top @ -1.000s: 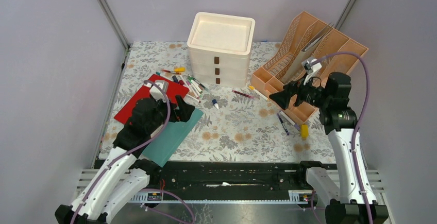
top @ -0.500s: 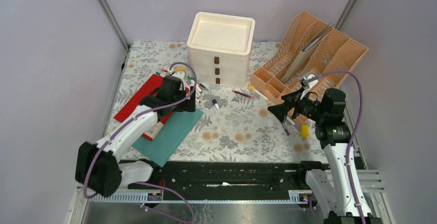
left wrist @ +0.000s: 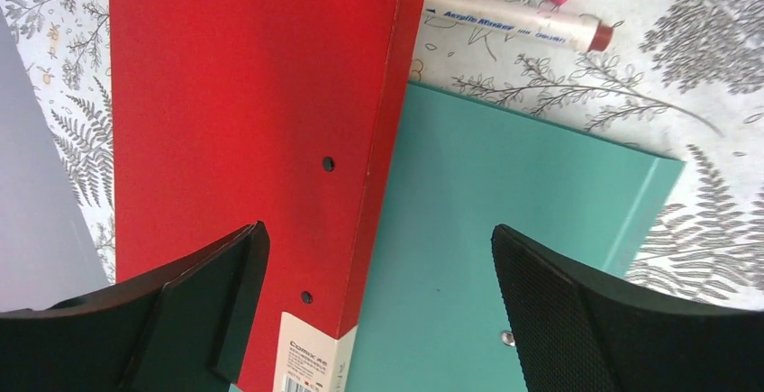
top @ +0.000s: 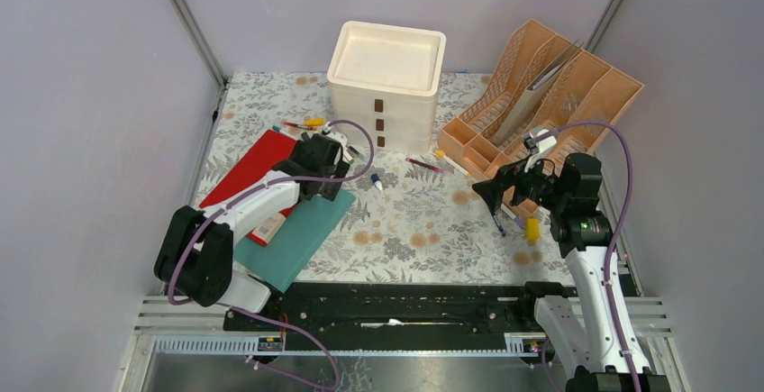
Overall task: Organize the desk
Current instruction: Place the folder in the storage box.
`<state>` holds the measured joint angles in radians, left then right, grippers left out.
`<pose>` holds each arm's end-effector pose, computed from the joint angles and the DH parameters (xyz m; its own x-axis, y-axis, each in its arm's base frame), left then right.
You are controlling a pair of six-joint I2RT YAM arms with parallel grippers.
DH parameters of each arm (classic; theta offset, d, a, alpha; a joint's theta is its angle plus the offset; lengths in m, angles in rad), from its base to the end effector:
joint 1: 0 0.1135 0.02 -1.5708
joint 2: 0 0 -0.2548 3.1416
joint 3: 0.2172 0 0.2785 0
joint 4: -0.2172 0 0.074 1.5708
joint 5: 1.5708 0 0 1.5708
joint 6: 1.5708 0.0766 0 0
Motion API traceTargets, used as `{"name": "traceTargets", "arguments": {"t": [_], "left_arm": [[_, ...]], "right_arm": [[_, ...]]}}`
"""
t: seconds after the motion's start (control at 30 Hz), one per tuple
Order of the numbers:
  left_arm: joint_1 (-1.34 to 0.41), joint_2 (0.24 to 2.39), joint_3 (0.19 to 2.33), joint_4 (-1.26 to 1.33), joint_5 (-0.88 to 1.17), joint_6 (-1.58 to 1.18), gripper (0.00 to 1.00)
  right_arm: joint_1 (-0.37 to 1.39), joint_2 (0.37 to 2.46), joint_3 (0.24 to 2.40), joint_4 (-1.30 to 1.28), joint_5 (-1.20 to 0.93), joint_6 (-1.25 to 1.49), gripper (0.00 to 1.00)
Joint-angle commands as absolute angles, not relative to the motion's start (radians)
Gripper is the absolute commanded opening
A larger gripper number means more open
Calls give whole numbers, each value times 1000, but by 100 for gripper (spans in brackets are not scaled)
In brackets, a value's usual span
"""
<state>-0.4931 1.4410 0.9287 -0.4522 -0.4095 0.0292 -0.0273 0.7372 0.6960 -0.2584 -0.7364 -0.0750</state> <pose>0.3101 -0.1320 0.1666 -0.7167 0.4156 -0.5600 0.2554 0.9037 0.3437 0.2318 0.0451 0.2950 -0.2476 -0.0488 -0.9676 -0.6416 0.7566 0.1261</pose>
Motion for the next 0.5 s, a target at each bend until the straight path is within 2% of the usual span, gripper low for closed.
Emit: {"name": "traceTargets", "arguments": {"t": [0.0, 0.3, 0.47], "left_arm": [[-474, 1453, 886, -290, -463, 178, 99], [-388, 1559, 844, -165, -482, 225, 99], [-371, 1585, 837, -136, -453, 245, 88]], "right_arm": [[-28, 737, 736, -248, -711, -105, 100], [-26, 739, 738, -252, -692, -113, 100], [-25, 738, 740, -253, -692, -115, 100]]}}
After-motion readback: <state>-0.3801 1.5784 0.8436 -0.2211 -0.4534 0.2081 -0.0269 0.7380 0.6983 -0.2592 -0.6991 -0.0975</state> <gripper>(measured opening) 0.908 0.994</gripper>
